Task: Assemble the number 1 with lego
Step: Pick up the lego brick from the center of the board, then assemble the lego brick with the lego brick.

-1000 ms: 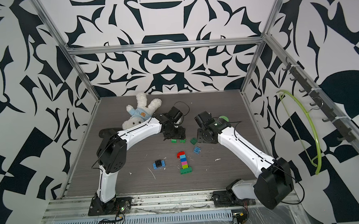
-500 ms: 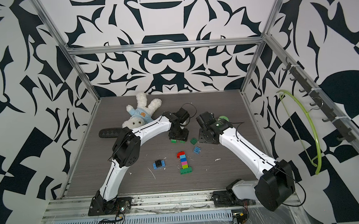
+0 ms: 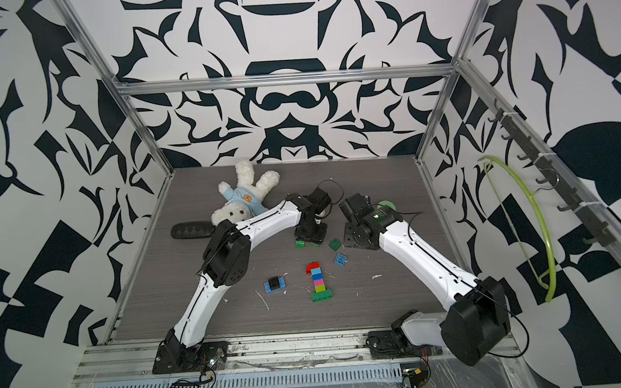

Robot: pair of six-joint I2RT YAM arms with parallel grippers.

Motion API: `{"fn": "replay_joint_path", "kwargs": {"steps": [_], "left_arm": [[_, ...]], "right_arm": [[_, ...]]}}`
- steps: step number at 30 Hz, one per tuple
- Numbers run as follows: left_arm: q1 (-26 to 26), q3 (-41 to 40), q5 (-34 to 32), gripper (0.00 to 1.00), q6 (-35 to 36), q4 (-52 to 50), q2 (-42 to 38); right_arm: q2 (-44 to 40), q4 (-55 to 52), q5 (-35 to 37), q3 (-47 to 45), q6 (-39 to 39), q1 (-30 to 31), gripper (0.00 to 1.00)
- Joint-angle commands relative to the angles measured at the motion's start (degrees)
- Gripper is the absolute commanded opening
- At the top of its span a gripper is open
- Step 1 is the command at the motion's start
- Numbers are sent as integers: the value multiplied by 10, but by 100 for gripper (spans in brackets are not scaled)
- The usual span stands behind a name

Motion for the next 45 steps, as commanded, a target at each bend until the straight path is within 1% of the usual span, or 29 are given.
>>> {"fn": "replay_joint_path", "kwargs": {"steps": [1,5,7,10,13,15,18,21,24,27,29,31,33,36,40,45], "left_arm": [[-3,-16,-16,25,8,6,-17],[-6,-105,-37,17,22,79,-109],[-6,-163,-53,12,41,106,-172],[-6,-265,-78,4,89,143,-275],[-6,-348,-91,0,174,168,-369],[-5,-390,-84,0,242,173,-420],[-5,-440,-54,0,343,171,-481],[-4,-493,-9,0,447,168,-541],[-4,-532,28,0,530,147,-580],[-2,-550,61,0,604,100,-591],[-2,-549,55,0,629,67,-580],[-2,-542,39,0,634,36,-561],[-2,-537,26,0,627,25,-539],[-2,-521,7,0,596,15,-500],[-3,-506,7,0,569,10,-463],[-4,-503,10,4,561,24,-442]], "right_arm": [[-7,-10,9,5,9,-1,52],[-8,-11,9,8,2,-1,52],[-10,-14,9,12,-3,-1,51],[-13,-15,9,16,-11,-1,51],[-13,-14,12,17,-14,-1,51],[-13,-12,13,17,-16,-1,52],[-12,-11,12,16,-18,-1,52],[-15,-11,12,14,-22,-1,52],[-18,-11,10,13,-26,-1,51],[-18,-11,8,13,-30,-1,51],[-17,-11,9,15,-31,-1,51],[-16,-11,-2,16,-31,-1,51],[-15,-12,-14,16,-31,-1,51],[-12,-12,-19,18,-31,-1,51],[-11,-13,-24,18,-31,-1,51],[-8,-12,-31,18,-33,-1,51]]}}
